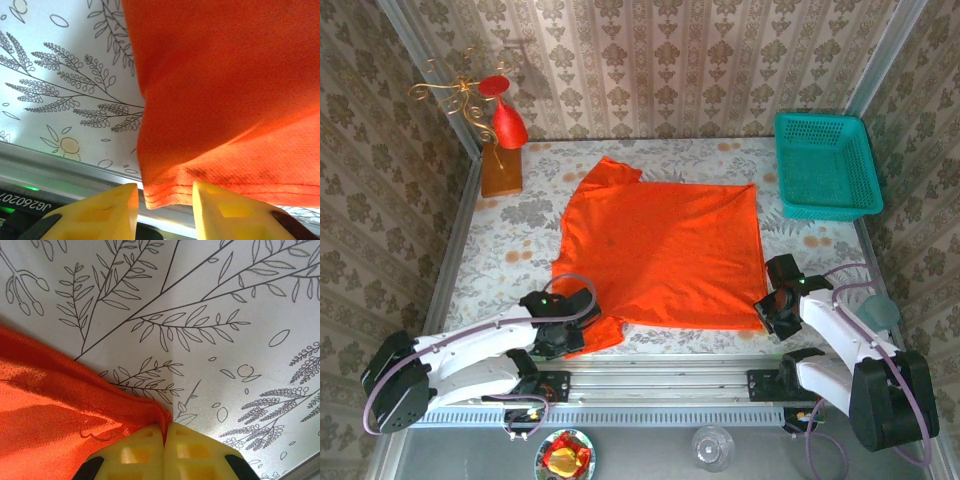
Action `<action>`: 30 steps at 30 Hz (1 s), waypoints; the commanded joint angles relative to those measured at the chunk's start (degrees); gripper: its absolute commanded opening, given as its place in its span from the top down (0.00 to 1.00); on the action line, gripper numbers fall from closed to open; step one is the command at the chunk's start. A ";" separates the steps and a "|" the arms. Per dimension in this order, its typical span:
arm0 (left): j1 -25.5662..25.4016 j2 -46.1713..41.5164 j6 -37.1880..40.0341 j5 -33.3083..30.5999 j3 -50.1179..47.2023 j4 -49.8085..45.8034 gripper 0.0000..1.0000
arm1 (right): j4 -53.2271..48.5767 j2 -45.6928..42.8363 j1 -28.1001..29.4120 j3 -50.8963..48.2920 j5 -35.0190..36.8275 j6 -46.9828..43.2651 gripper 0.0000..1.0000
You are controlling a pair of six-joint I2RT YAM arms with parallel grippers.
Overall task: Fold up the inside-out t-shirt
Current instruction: Fold the T-shirt at the center of the table.
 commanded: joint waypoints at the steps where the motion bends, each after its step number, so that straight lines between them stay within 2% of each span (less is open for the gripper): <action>1: -0.80 -0.69 -2.36 0.97 -1.95 -0.33 0.67 | -0.38 0.59 -0.43 -0.20 0.08 -0.09 0.97; 4: -0.90 -0.74 -2.04 1.18 -2.82 0.57 0.68 | -0.29 0.72 -0.43 -0.11 0.07 -0.08 0.97; 13: -0.75 -0.78 -1.51 1.56 -4.41 3.71 0.86 | -1.17 0.11 -0.52 0.19 0.85 -0.62 0.98; 19: -0.81 -5.88 -0.83 -1.10 -1.40 -0.54 1.00 | -3.47 -2.22 -0.54 1.71 1.81 -1.98 1.00; 24: -0.49 -14.65 -1.71 -3.44 3.22 -8.87 1.00 | -7.56 -8.13 -0.50 3.24 2.41 -3.67 1.00; 30: -0.40 -20.97 0.68 -2.31 8.23 -13.02 1.00 | -12.34 -15.89 -0.52 5.48 2.61 -8.99 1.00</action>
